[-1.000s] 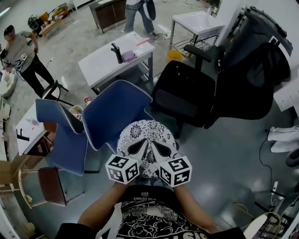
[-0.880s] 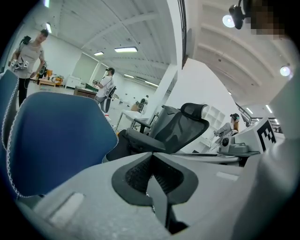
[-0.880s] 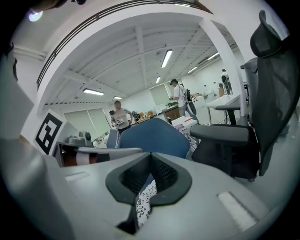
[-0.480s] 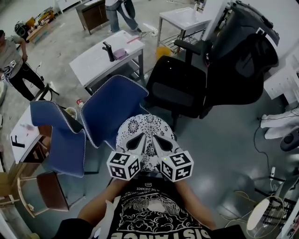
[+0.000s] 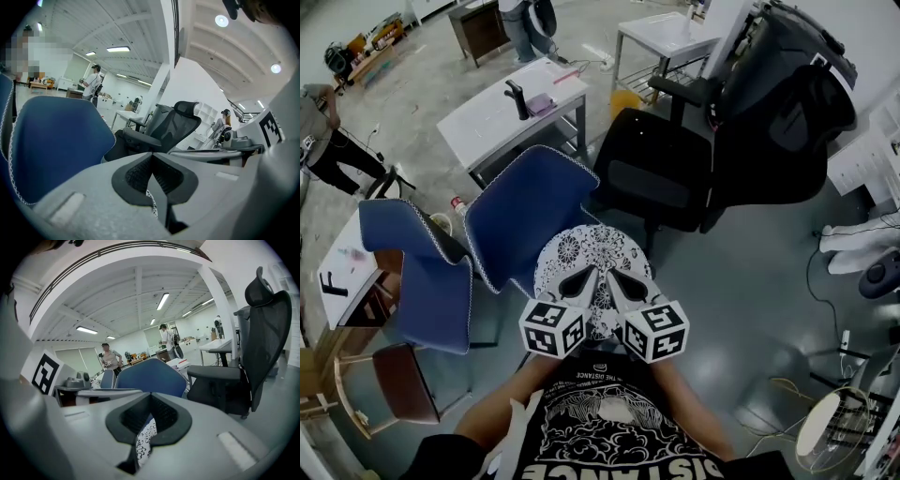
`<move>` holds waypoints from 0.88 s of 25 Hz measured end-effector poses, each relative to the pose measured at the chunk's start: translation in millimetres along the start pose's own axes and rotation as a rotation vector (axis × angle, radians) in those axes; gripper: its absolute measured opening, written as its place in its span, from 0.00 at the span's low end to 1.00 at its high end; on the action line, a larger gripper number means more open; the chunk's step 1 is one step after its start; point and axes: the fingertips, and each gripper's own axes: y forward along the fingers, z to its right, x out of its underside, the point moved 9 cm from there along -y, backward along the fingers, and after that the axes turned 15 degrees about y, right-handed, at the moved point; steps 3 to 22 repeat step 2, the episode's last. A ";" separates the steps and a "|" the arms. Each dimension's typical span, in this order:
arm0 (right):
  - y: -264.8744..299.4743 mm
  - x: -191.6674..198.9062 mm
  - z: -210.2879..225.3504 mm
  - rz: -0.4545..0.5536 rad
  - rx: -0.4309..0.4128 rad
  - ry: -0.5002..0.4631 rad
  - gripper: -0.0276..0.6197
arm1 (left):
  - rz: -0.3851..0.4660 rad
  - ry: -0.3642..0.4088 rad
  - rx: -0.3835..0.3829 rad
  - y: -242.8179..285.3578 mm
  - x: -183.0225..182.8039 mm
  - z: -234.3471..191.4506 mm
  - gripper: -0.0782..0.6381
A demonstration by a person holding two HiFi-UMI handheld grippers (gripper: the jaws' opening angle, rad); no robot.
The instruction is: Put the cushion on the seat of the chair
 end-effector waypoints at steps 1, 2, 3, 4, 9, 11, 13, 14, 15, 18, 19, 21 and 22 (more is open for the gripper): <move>0.5 0.4 -0.3 -0.001 0.001 0.001 0.04 | 0.000 -0.001 0.003 0.1 0.1 -0.3 0.10; 0.9 0.7 -0.6 -0.002 0.003 0.001 0.04 | -0.001 -0.002 0.007 0.2 0.3 -0.7 0.10; 0.9 0.7 -0.6 -0.002 0.003 0.001 0.04 | -0.001 -0.002 0.007 0.2 0.3 -0.7 0.10; 0.9 0.7 -0.6 -0.002 0.003 0.001 0.04 | -0.001 -0.002 0.007 0.2 0.3 -0.7 0.10; 0.9 0.7 -0.6 -0.002 0.003 0.001 0.04 | -0.001 -0.002 0.007 0.2 0.3 -0.7 0.10; 0.9 0.7 -0.6 -0.002 0.003 0.001 0.04 | -0.001 -0.002 0.007 0.2 0.3 -0.7 0.10; 0.9 0.7 -0.6 -0.002 0.003 0.001 0.04 | -0.001 -0.002 0.007 0.2 0.3 -0.7 0.10; 0.9 0.7 -0.6 -0.002 0.003 0.001 0.04 | -0.001 -0.002 0.007 0.2 0.3 -0.7 0.10; 0.9 0.7 -0.6 -0.002 0.003 0.001 0.04 | -0.001 -0.002 0.007 0.2 0.3 -0.7 0.10; 0.9 0.7 -0.6 -0.002 0.003 0.001 0.04 | -0.001 -0.002 0.007 0.2 0.3 -0.7 0.10; 0.9 0.7 -0.6 -0.002 0.003 0.001 0.04 | -0.001 -0.002 0.007 0.2 0.3 -0.7 0.10; 0.9 0.7 -0.6 -0.002 0.003 0.001 0.04 | -0.001 -0.002 0.007 0.2 0.3 -0.7 0.10; 0.9 0.7 -0.6 -0.002 0.003 0.001 0.04 | -0.001 -0.002 0.007 0.2 0.3 -0.7 0.10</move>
